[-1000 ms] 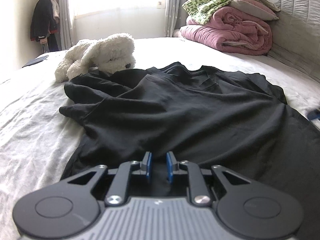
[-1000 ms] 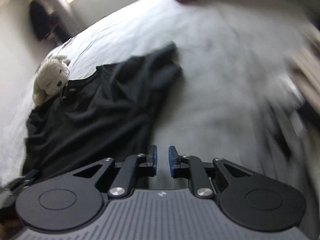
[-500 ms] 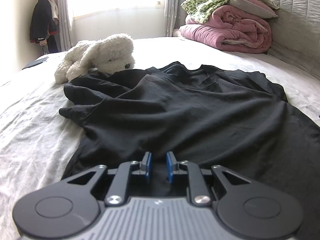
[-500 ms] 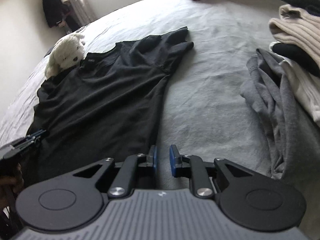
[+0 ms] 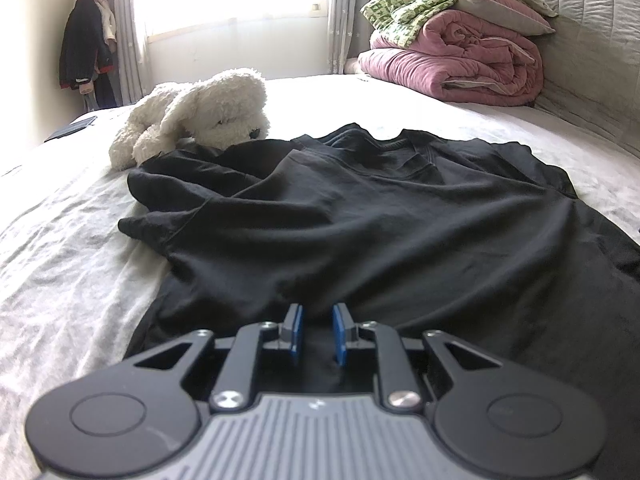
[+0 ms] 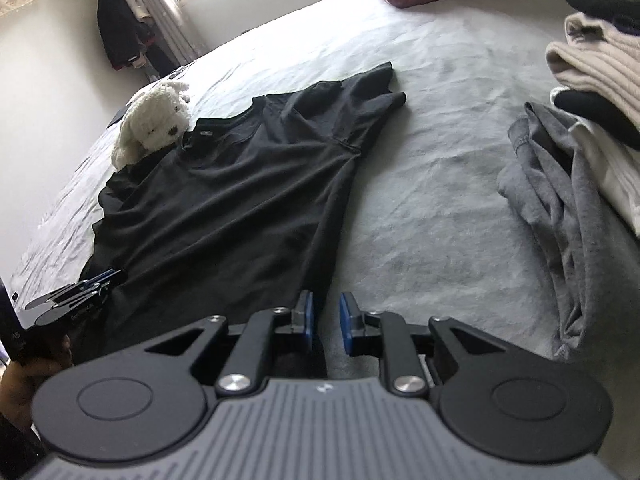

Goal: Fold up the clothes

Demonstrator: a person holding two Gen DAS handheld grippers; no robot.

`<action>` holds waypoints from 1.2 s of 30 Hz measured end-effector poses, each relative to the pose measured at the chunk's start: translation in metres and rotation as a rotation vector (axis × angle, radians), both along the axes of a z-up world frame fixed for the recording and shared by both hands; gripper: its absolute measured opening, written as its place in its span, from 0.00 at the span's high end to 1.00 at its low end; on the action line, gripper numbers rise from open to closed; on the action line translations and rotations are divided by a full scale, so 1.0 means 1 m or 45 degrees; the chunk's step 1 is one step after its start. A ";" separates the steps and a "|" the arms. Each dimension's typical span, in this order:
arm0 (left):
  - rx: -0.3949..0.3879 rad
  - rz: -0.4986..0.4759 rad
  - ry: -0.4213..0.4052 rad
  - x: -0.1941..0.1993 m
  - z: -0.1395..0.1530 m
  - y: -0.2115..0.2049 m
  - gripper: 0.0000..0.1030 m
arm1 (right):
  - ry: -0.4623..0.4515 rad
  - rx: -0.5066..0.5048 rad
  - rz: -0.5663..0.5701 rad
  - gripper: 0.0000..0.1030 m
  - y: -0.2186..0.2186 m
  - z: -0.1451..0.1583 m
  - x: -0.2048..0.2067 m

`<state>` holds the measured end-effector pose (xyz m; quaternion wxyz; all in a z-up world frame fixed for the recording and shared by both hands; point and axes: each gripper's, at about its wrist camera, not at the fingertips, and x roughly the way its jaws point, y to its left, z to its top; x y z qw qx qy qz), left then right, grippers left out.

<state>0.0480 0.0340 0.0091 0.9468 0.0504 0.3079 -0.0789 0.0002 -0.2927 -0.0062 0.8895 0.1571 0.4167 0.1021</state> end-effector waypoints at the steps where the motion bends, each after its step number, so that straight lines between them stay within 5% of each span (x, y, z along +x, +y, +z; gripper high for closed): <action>1: 0.000 0.001 0.000 0.000 0.000 0.000 0.83 | -0.001 0.007 0.000 0.80 0.000 0.000 0.000; 17: 0.011 0.002 -0.003 0.000 0.000 -0.001 0.83 | 0.022 0.037 0.075 0.79 0.011 -0.010 0.003; 28: 0.010 0.002 -0.002 0.000 0.000 -0.001 0.83 | 0.088 0.354 -0.030 0.79 -0.022 -0.017 0.007; 36: 0.010 0.002 -0.003 0.000 0.000 -0.001 0.83 | 0.065 0.355 -0.115 0.79 -0.042 -0.010 0.005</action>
